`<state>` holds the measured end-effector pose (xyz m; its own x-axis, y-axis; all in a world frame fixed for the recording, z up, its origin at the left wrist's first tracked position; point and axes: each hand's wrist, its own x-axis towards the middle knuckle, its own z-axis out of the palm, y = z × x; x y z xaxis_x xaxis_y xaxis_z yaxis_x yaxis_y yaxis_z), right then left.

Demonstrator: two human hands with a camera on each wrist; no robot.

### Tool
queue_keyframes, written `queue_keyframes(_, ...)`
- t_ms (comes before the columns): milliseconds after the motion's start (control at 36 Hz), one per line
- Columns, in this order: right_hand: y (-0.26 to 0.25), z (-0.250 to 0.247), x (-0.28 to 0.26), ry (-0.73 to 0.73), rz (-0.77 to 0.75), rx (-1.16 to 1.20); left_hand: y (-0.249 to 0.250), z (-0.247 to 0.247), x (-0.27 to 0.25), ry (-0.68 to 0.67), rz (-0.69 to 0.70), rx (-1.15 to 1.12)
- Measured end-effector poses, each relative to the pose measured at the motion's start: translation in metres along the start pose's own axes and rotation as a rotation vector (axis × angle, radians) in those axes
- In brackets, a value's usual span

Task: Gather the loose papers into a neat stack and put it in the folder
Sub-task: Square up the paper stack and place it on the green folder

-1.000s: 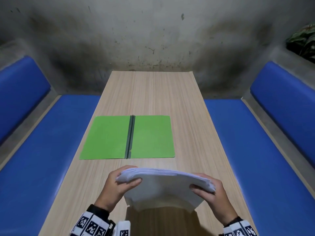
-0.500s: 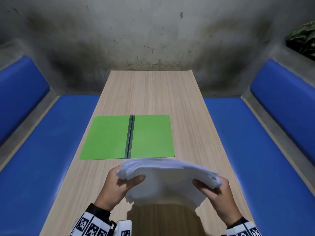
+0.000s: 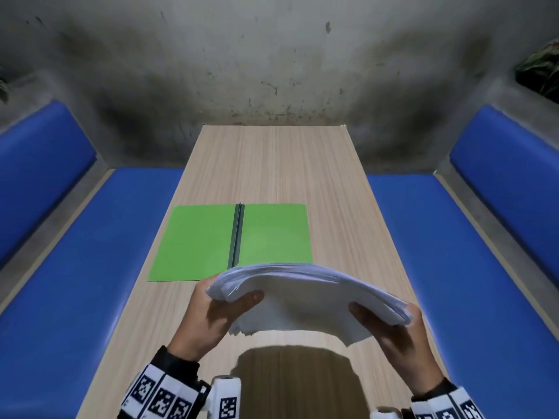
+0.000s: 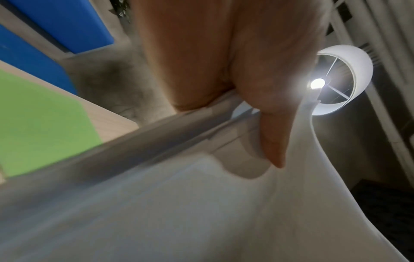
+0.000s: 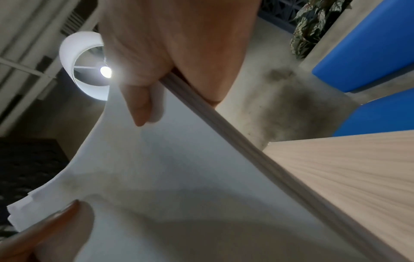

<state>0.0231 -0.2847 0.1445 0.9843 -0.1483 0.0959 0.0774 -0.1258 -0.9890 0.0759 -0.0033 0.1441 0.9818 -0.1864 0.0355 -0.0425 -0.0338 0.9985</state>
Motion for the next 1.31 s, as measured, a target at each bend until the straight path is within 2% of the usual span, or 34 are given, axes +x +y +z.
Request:
queue_keyframes(56,0.013,-0.002,0.001,-0.057,-0.003,-0.037,-0.010,-0.004,-0.001,-0.018,-0.024,0.043)
queue_keyframes(167,0.045,-0.002,0.001,-0.138,0.128,-0.052,-0.033,-0.011,-0.002,-0.060,-0.096,0.150)
queue_keyframes(305,0.059,-0.001,0.003,-0.149,0.210,-0.057,-0.025,-0.018,0.004,-0.147,-0.063,0.440)
queue_keyframes(472,0.038,0.009,0.011,-0.211,0.078,-0.084,0.014,-0.010,0.024,-0.288,0.053,1.113)
queue_keyframes(555,0.030,0.014,0.013,-0.287,-0.050,-0.207,0.025,0.013,0.029,-0.374,0.088,1.212)
queue_keyframes(667,0.018,0.021,0.015,-0.362,-0.140,-0.312,0.028,0.040,0.035,-0.549,0.112,1.119)
queue_keyframes(750,0.016,0.012,0.022,-0.426,-0.041,-0.343,0.024,0.035,0.037,-0.554,0.070,0.996)
queue_keyframes(833,0.012,-0.012,0.031,-0.505,0.101,-0.359,0.016,0.016,0.032,-0.470,-0.040,0.847)
queue_keyframes(889,0.009,-0.029,0.034,-0.577,0.205,-0.317,0.014,0.001,0.027,-0.417,-0.140,0.663)
queue_keyframes(972,0.012,-0.053,0.035,-0.587,0.324,-0.195,0.013,-0.017,0.020,-0.336,-0.225,0.367)
queue_keyframes(1055,0.023,-0.066,0.031,-0.581,0.413,0.017,0.004,-0.029,0.013,-0.264,-0.242,0.175)
queue_keyframes(1194,0.045,-0.052,0.016,-0.524,0.532,0.321,-0.018,-0.034,0.007,-0.122,-0.288,-0.047)
queue_keyframes(1250,0.051,-0.036,0.009,-0.516,0.565,0.322,-0.028,-0.028,0.003,-0.069,-0.300,-0.088)
queue_keyframes(1305,0.058,-0.022,0.005,-0.468,0.566,0.258,-0.038,-0.023,0.000,0.005,-0.313,-0.034)
